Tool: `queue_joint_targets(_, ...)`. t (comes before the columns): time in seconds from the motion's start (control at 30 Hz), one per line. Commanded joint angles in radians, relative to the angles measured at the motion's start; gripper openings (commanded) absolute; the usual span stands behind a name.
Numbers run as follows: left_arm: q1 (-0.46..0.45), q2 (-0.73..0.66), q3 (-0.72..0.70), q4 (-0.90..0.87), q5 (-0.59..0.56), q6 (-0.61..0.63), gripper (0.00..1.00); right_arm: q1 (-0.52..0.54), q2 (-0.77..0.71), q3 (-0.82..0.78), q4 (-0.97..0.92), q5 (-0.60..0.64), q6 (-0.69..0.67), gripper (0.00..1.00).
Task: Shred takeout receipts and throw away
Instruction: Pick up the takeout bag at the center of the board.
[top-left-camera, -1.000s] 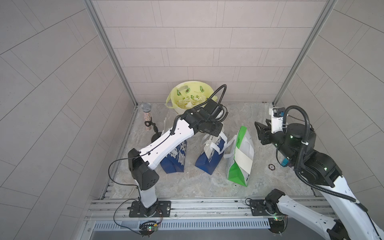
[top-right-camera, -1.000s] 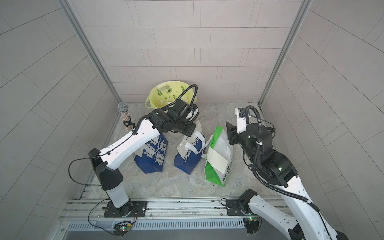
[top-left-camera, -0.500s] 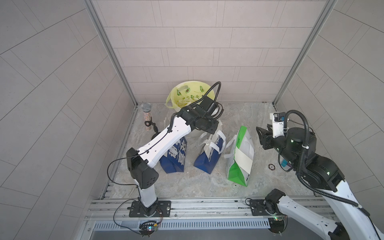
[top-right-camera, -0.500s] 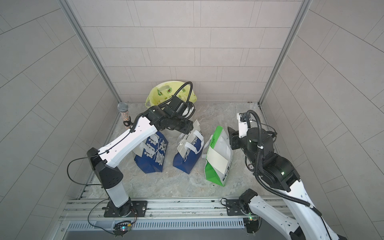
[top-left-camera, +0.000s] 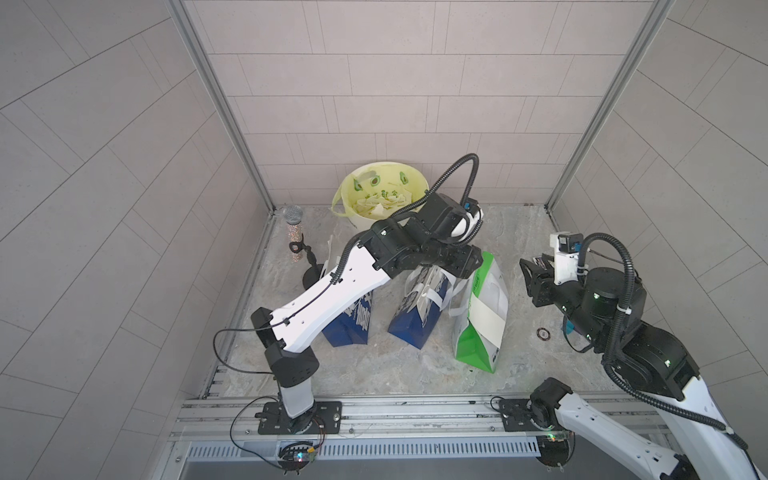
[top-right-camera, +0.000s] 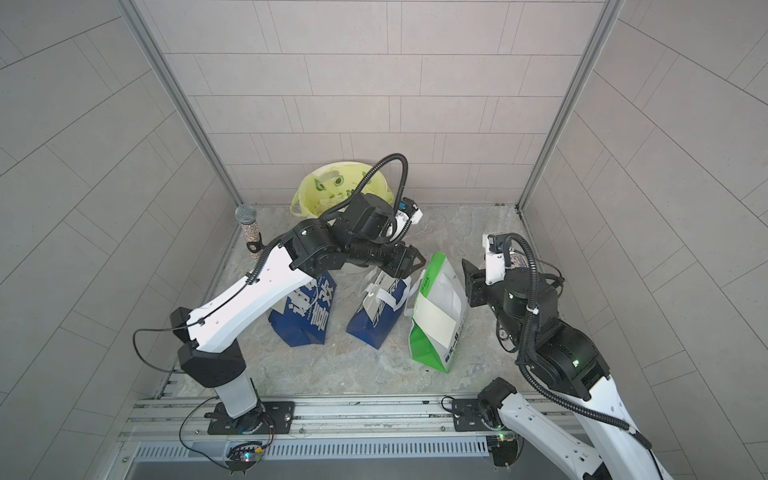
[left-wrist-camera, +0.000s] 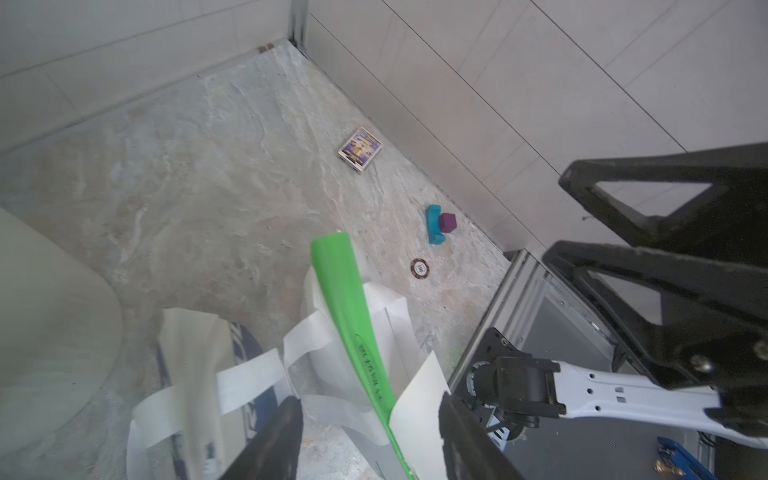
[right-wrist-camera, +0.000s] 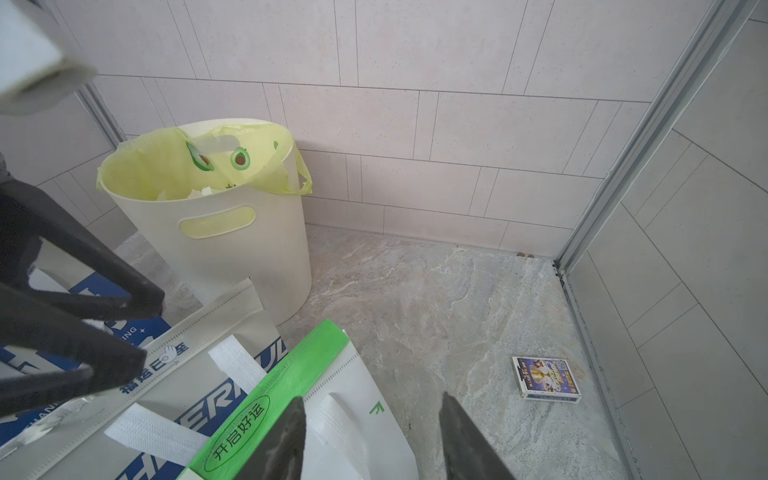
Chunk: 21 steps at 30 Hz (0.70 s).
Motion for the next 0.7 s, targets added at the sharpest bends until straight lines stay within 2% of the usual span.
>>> queue_joint_targets(0.0, -0.009, 0.045, 0.022, -0.038, 0.01, -0.054, 0.57, -0.001, -0.028, -0.007, -0.005, 0.026, -0.003, 0.52)
queue_joint_targets(0.17, -0.012, 0.13, 0.099, -0.14, 0.017, -0.083, 0.56, -0.002, -0.045, -0.007, -0.037, 0.022, 0.009, 0.51)
queue_joint_targets(0.4, -0.009, 0.18, 0.134, -0.158, 0.005, -0.054, 0.55, -0.002, -0.064, 0.001, -0.08, 0.004, 0.038, 0.51)
queue_joint_targets(0.67, 0.012, 0.237, 0.176, -0.18, -0.002, -0.043, 0.4, -0.002, -0.065, 0.015, -0.097, 0.004, 0.042, 0.51)
